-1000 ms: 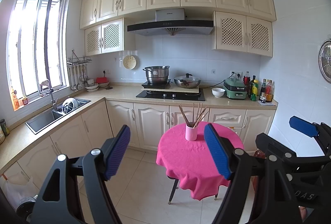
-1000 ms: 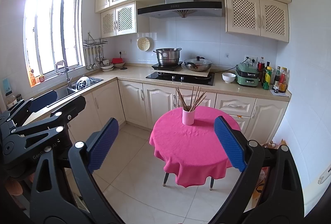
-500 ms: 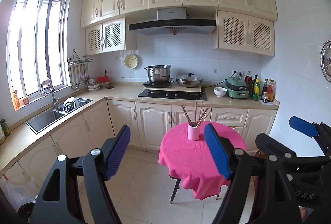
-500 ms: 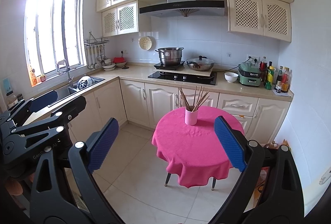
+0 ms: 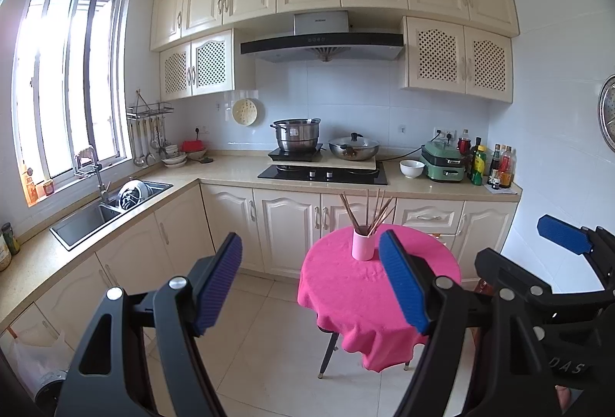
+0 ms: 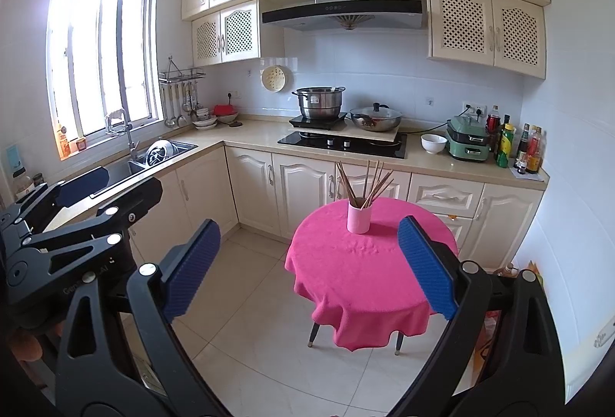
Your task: Organize utensils
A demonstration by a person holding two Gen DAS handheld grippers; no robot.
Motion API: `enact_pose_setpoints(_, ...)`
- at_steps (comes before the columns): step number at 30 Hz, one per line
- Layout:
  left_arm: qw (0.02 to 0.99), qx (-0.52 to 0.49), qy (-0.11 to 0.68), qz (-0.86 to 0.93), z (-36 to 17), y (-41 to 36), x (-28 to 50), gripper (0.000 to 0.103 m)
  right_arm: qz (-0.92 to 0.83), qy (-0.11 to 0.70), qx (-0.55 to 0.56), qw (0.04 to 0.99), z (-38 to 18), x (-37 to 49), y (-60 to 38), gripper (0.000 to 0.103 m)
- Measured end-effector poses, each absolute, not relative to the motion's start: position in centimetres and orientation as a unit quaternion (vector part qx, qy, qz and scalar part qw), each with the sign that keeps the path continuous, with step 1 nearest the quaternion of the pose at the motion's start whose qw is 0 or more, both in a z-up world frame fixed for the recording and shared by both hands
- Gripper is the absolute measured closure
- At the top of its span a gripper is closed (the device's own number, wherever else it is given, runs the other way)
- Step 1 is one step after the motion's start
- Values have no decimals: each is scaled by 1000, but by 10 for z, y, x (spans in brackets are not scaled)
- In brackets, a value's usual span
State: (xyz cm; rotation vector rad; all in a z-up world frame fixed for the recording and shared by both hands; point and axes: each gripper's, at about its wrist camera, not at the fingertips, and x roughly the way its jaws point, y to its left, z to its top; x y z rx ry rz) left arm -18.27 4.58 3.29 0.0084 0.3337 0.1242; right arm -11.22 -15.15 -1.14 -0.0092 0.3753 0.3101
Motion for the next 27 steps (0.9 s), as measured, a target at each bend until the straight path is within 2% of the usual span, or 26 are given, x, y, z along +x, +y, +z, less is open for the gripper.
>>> enact_pose_setpoints(27, 983, 8, 174, 63, 36, 64, -169, 30, 160, 196, -3, 968, -11, -101, -138, 11)
